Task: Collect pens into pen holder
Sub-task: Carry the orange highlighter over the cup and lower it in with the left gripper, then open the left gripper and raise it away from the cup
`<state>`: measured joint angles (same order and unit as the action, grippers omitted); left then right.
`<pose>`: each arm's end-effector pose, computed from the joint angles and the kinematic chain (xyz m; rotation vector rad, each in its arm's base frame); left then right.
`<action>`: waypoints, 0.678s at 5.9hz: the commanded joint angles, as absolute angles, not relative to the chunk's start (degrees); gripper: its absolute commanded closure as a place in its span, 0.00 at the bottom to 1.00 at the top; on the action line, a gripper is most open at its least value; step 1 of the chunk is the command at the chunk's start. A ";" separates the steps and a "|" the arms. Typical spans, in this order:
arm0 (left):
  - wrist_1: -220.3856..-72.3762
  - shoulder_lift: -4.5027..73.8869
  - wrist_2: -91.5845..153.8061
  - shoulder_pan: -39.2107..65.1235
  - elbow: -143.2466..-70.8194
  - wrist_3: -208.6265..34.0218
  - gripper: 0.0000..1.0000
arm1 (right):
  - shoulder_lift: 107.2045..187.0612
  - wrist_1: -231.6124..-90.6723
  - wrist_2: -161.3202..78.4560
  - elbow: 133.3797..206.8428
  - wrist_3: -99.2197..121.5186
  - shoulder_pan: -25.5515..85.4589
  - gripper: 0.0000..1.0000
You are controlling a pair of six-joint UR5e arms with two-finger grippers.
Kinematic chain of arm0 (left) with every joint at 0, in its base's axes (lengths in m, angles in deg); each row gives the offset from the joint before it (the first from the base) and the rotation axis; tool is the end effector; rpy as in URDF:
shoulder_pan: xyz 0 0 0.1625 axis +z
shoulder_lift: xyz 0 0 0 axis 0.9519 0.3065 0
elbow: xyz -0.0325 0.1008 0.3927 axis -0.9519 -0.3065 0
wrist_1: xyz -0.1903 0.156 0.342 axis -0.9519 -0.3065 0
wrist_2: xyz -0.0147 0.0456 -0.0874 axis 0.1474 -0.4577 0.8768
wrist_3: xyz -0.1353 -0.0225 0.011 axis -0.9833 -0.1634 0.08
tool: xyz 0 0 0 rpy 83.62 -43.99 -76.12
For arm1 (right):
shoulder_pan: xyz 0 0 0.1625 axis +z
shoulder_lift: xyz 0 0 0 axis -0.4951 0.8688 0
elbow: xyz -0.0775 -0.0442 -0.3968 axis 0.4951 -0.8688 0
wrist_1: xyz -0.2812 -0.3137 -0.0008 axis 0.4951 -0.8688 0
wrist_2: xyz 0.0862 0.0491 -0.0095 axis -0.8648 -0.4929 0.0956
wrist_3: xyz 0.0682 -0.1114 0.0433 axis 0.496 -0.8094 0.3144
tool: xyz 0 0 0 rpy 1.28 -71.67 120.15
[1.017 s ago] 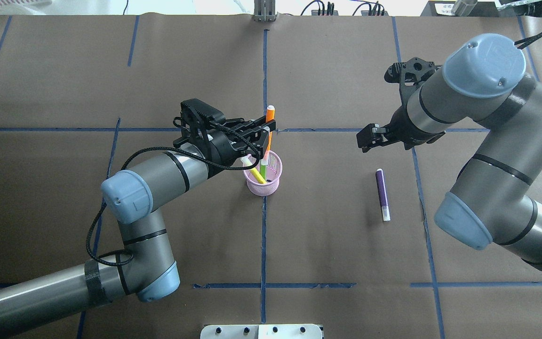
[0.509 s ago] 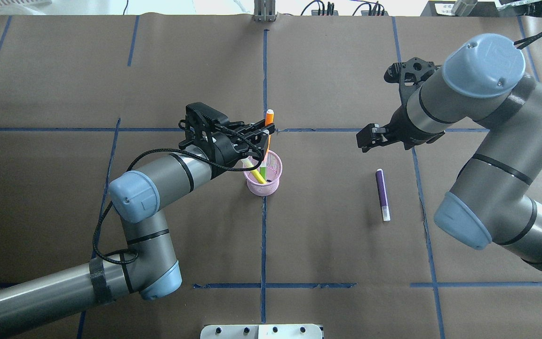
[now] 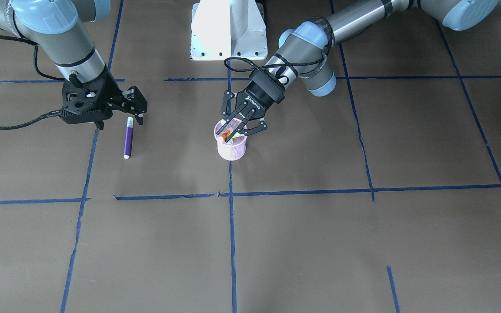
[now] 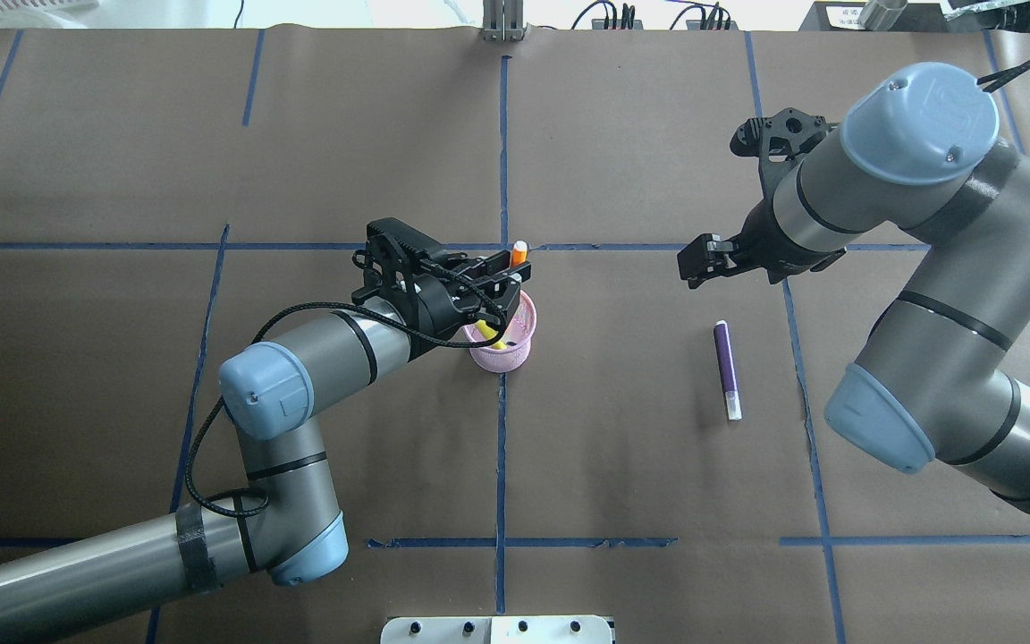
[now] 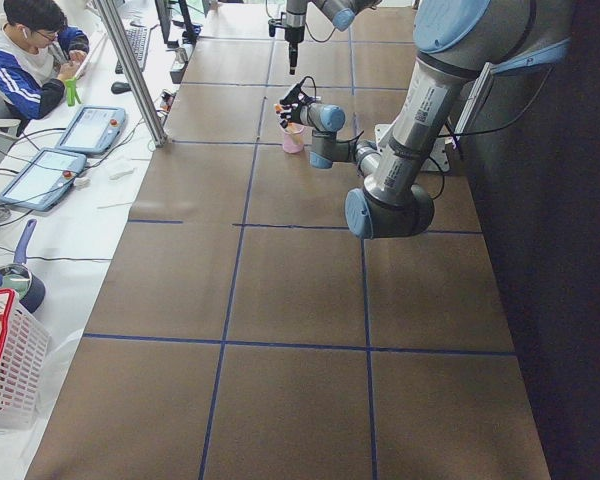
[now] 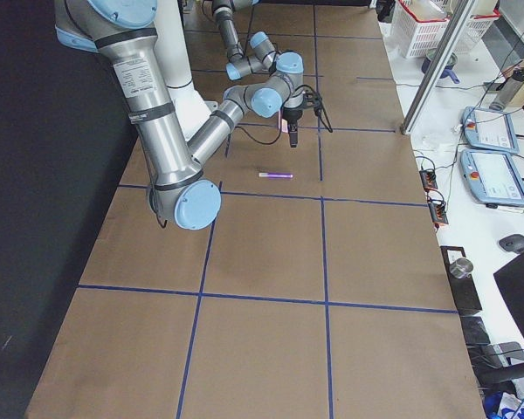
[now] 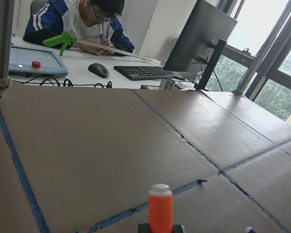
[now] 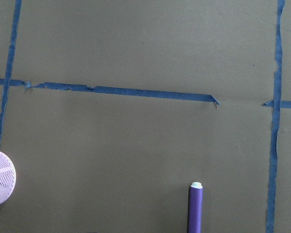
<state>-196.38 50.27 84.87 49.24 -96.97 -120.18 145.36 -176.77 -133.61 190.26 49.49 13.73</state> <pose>0.5811 -0.4283 0.1934 1.1097 1.3911 0.0157 -0.3788 -0.4613 0.2811 0.1388 -0.8309 -0.0283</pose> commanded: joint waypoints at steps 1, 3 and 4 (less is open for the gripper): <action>-196.30 50.17 84.99 49.21 -98.93 -120.12 0.01 | 145.44 -176.77 -133.63 190.41 49.49 13.74 0.00; -190.12 49.73 92.58 44.25 -103.92 -120.12 0.01 | 146.40 -176.77 -133.72 190.15 49.75 13.65 0.00; -179.36 49.64 100.64 38.72 -110.13 -120.47 0.00 | 146.49 -176.68 -133.72 188.58 51.76 12.43 0.00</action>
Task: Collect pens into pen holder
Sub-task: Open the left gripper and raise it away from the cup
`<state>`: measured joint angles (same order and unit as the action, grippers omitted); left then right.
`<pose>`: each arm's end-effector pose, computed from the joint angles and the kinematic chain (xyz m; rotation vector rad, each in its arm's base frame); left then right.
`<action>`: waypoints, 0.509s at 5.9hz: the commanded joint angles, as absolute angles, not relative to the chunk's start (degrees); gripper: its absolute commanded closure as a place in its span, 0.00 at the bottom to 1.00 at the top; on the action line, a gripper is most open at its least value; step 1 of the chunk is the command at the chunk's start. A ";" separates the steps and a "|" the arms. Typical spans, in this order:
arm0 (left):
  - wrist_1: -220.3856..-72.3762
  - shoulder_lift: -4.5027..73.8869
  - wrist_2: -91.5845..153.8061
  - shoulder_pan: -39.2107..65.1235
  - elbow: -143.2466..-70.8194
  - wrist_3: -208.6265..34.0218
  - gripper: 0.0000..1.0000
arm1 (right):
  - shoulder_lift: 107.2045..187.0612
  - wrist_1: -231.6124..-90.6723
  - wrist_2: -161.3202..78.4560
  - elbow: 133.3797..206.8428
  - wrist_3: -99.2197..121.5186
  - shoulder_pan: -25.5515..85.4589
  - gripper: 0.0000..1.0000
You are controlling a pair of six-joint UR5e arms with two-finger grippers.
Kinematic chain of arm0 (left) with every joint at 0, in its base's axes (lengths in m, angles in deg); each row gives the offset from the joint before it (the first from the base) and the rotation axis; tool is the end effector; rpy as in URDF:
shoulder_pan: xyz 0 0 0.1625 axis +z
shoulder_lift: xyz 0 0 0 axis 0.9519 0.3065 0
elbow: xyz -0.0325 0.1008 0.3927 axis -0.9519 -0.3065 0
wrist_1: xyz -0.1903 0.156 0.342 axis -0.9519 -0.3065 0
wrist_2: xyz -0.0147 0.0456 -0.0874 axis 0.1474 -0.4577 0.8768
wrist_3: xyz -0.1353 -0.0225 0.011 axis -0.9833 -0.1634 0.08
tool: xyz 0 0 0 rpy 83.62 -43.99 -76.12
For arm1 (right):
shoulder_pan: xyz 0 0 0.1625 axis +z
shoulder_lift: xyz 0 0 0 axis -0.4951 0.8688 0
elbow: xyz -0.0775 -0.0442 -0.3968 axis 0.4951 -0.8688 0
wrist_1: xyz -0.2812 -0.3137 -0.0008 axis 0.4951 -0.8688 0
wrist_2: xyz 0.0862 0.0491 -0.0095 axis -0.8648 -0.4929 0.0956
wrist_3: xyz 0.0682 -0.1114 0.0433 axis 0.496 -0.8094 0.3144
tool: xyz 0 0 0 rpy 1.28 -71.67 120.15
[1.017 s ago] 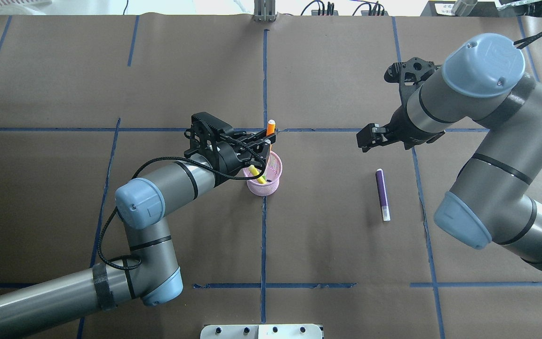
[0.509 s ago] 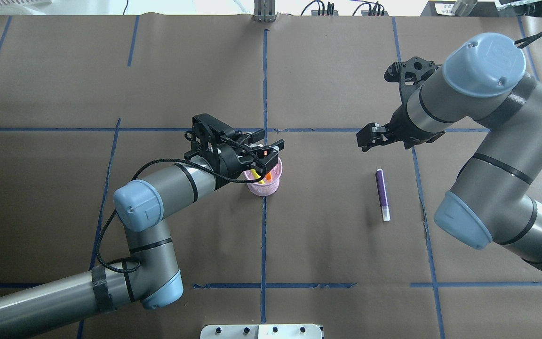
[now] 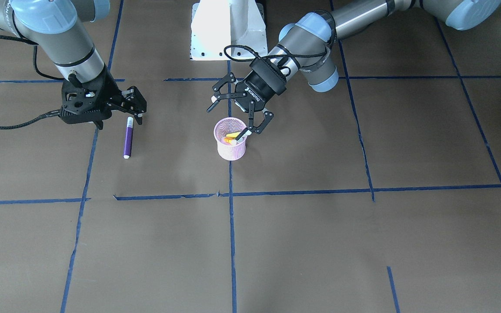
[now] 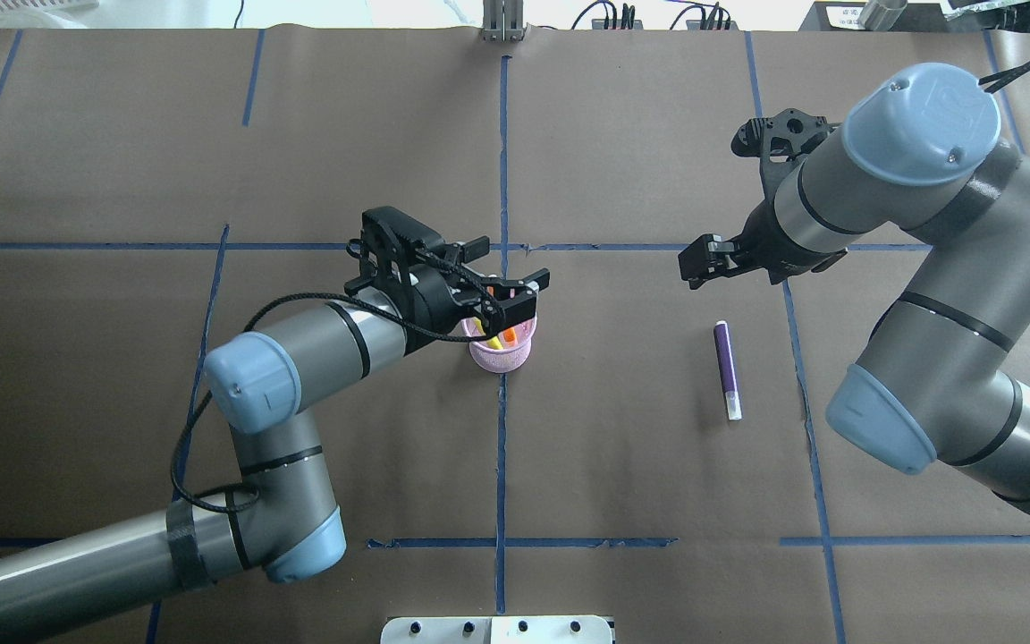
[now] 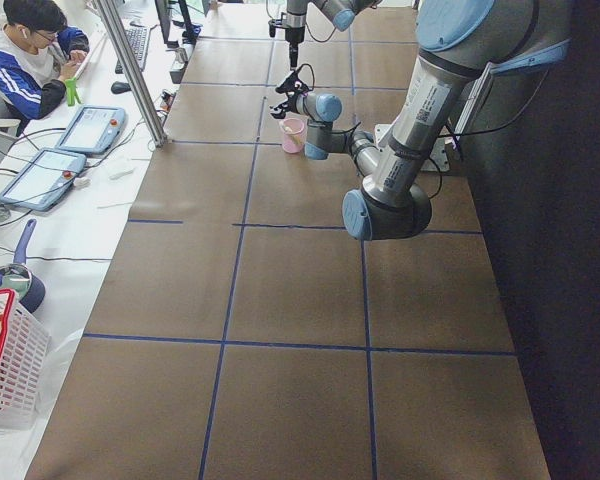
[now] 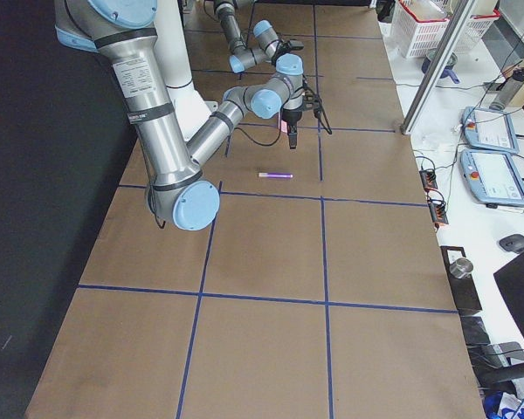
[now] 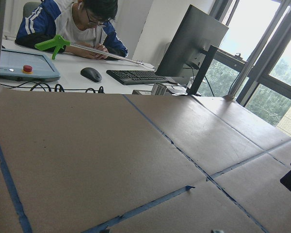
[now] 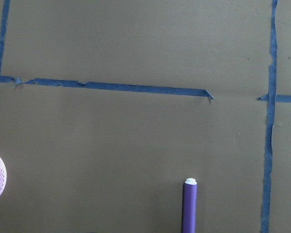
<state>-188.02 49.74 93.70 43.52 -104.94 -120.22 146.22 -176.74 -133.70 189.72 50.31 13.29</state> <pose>0.5252 -0.4547 0.1516 1.0873 1.3969 0.0826 -0.3828 -0.4586 0.2941 0.1127 -0.8158 -0.0170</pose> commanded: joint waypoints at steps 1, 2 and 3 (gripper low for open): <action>-169.07 48.94 107.07 34.05 -114.46 -120.56 0.00 | 145.80 -176.42 -133.29 187.00 56.21 9.99 0.00; -159.40 48.59 116.01 28.96 -116.15 -120.21 0.00 | 146.40 -176.42 -133.20 186.89 56.09 9.79 0.00; -158.43 45.80 124.11 23.95 -116.17 -120.03 0.00 | 146.49 -174.50 -132.85 185.41 56.00 9.61 0.00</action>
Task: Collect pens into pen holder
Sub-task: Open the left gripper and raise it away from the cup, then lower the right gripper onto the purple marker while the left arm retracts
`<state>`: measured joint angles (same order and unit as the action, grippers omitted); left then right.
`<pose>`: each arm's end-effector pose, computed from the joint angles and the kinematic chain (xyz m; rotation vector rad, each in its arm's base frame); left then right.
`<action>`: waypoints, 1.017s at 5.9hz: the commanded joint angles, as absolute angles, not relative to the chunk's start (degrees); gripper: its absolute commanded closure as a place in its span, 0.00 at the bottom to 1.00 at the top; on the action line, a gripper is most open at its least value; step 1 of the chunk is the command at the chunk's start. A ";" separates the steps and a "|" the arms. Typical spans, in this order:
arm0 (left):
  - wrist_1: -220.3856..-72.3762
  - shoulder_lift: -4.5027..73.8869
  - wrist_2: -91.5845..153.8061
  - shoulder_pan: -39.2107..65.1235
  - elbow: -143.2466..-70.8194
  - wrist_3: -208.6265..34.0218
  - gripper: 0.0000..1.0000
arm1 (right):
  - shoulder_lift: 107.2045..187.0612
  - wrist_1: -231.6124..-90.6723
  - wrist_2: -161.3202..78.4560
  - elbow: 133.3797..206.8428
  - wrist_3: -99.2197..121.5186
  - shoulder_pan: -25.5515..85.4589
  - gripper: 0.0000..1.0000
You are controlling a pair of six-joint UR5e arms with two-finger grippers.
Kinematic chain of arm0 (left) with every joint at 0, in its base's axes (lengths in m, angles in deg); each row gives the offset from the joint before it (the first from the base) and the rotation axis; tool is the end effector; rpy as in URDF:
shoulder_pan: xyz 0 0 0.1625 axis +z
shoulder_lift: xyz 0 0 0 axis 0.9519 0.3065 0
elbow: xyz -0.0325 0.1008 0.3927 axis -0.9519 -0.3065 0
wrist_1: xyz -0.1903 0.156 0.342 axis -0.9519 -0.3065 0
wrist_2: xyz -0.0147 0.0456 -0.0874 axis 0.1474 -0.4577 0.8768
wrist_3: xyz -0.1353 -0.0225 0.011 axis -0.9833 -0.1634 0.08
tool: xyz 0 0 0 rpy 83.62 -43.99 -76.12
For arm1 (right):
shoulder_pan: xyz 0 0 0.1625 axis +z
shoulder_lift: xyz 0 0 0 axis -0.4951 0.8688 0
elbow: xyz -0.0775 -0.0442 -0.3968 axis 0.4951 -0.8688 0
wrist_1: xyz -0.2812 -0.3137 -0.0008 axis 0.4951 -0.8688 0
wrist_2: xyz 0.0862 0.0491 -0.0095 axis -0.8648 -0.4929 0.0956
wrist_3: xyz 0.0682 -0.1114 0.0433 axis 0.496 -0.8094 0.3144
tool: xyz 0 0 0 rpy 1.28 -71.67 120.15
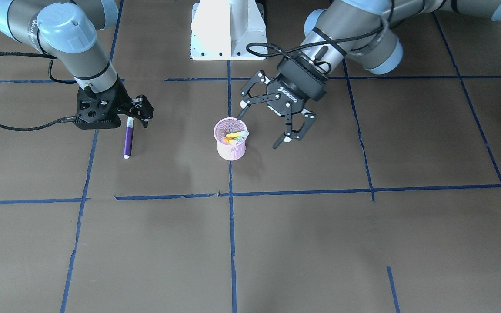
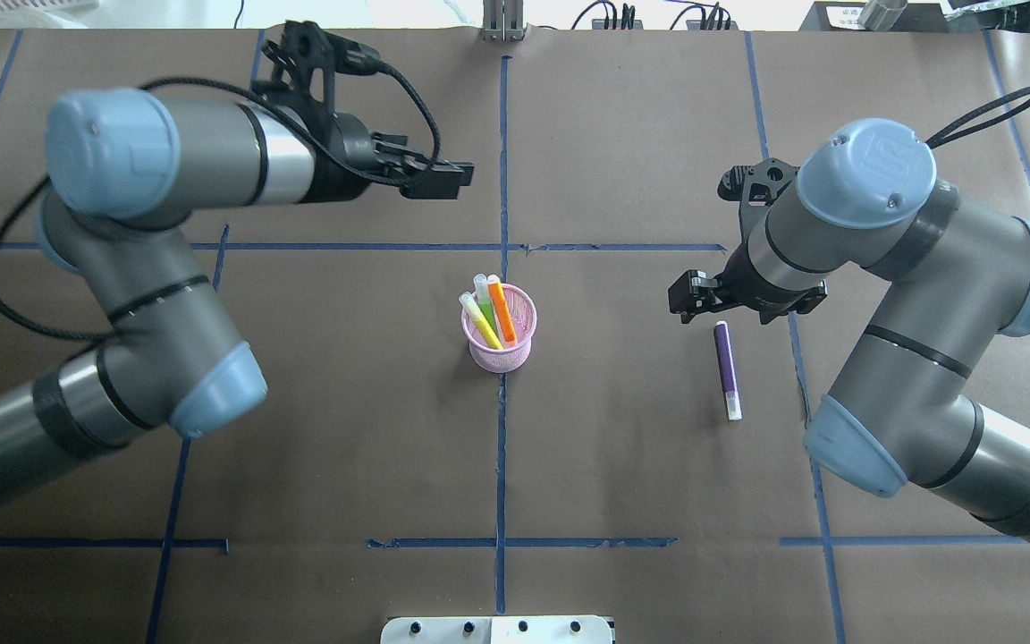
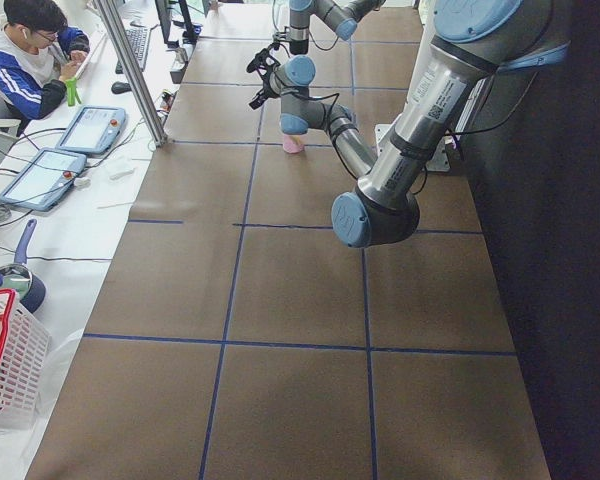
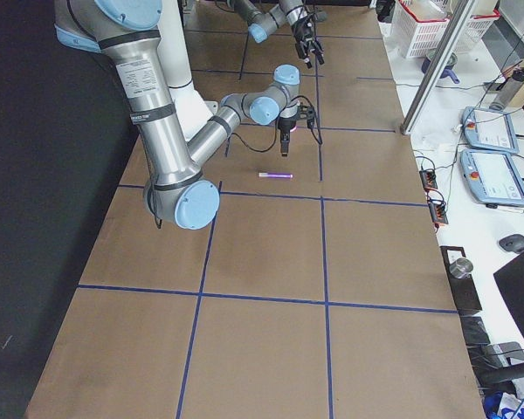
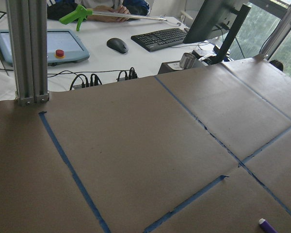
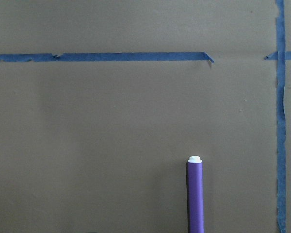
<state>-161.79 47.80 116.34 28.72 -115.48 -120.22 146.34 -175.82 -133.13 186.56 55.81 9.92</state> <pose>0.4134 -0.5204 0.1518 0.8131 1.2253 0.1985 -0.4188 -0.4449 0.3183 0.0330 -0.7851 0.0315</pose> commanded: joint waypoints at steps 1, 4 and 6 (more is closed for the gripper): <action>-158.25 43.77 131.58 18.42 -116.17 -117.68 0.01 | 149.80 -164.04 -132.84 182.35 56.17 9.61 0.00; -158.42 37.52 137.72 12.74 -116.17 -107.91 0.01 | 150.54 -156.82 -127.52 175.21 56.26 6.82 0.00; -158.95 36.81 137.72 12.74 -115.56 -107.21 0.01 | 150.10 -156.82 -127.57 174.41 56.52 6.18 0.01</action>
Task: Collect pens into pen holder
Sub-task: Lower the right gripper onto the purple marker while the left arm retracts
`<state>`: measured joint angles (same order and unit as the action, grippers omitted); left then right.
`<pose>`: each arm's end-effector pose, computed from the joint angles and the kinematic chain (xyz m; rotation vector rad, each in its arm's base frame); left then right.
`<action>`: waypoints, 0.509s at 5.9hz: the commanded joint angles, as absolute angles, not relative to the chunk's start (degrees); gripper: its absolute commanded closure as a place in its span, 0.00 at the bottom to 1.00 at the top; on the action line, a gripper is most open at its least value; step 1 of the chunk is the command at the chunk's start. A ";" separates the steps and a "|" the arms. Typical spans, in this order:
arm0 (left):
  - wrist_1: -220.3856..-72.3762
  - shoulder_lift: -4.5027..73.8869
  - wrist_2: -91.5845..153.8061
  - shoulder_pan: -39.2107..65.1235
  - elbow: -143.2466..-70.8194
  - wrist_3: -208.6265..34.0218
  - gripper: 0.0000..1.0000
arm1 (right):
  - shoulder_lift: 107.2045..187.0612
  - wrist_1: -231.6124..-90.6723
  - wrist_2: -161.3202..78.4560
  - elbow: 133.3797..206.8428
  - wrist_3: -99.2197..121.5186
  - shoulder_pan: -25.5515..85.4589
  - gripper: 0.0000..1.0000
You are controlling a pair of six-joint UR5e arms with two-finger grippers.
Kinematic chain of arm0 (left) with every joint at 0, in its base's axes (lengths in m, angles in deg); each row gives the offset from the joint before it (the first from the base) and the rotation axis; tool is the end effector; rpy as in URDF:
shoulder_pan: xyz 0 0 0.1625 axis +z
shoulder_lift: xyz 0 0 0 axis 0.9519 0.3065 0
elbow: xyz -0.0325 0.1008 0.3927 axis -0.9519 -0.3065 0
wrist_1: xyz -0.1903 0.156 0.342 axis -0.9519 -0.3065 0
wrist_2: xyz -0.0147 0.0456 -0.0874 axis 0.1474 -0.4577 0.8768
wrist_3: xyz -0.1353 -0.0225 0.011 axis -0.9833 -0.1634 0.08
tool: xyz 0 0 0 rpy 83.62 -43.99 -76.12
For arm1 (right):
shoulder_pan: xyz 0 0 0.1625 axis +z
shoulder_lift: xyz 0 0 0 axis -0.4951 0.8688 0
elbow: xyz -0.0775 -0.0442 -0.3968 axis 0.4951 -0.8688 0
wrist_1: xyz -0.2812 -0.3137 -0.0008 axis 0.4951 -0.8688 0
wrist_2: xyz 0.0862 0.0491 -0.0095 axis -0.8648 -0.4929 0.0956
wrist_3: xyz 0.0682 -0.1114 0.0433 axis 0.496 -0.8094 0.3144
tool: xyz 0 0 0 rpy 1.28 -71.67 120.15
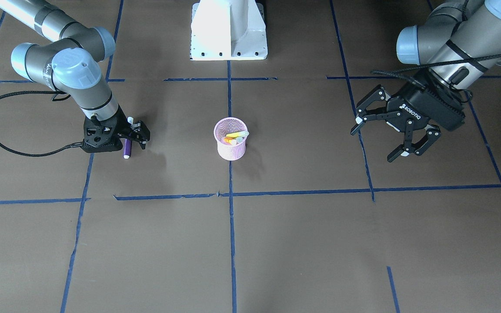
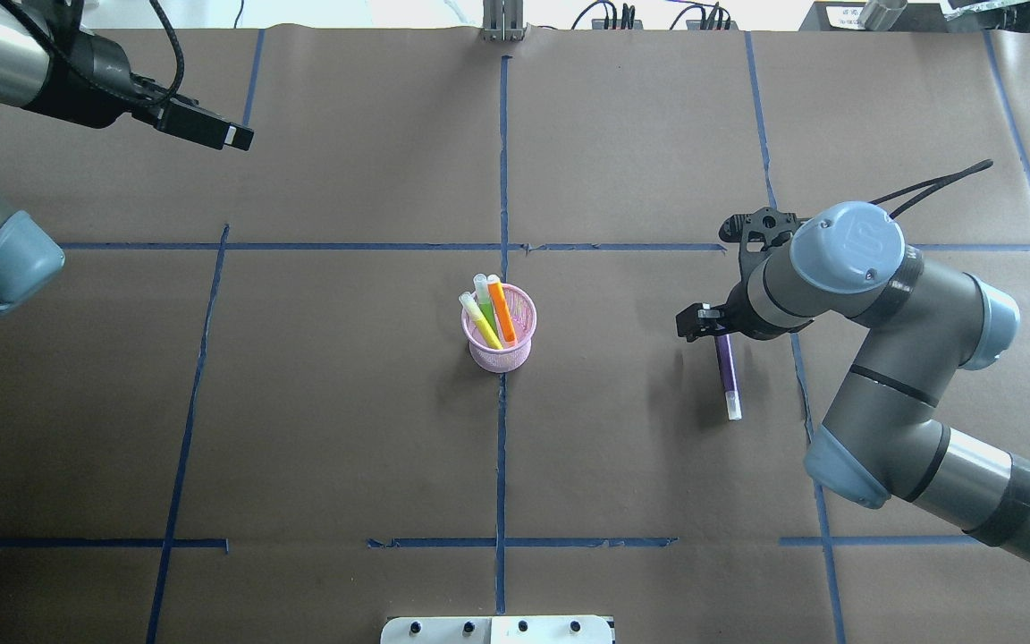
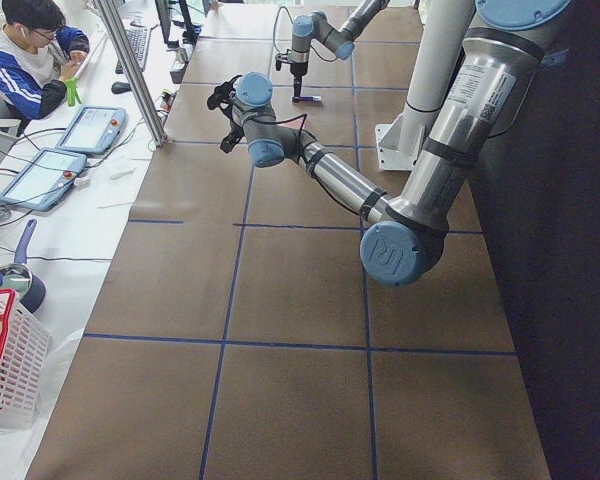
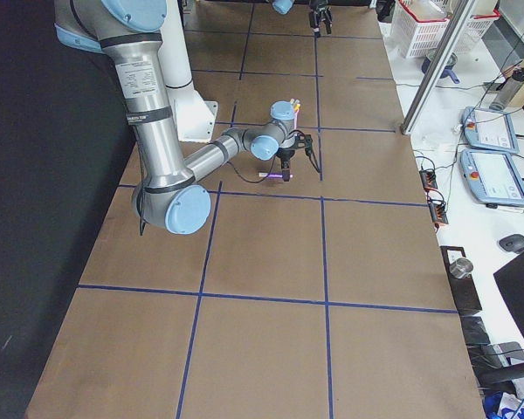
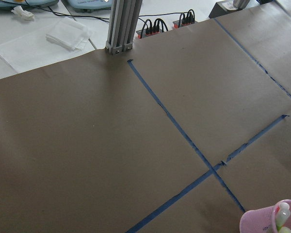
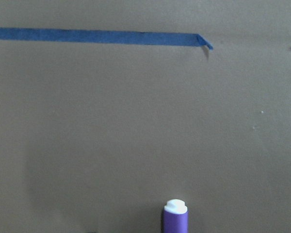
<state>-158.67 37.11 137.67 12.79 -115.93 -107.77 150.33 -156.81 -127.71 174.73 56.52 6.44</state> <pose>0.2780 -0.5644 0.2708 0.6763 1.1243 0.3401 -0.4680 -0.4503 0.4152 0.1146 -0.7867 0.0082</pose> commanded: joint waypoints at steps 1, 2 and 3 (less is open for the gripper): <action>-158.95 36.81 137.64 12.83 -115.38 -106.68 0.01 | 150.01 -156.90 -128.09 174.41 56.44 6.44 0.04; -158.95 36.81 137.63 12.83 -115.29 -106.67 0.01 | 150.10 -156.91 -128.27 174.41 56.44 6.71 0.10; -158.95 36.81 137.63 12.83 -115.38 -106.67 0.01 | 150.10 -157.17 -128.19 174.15 56.44 6.80 0.15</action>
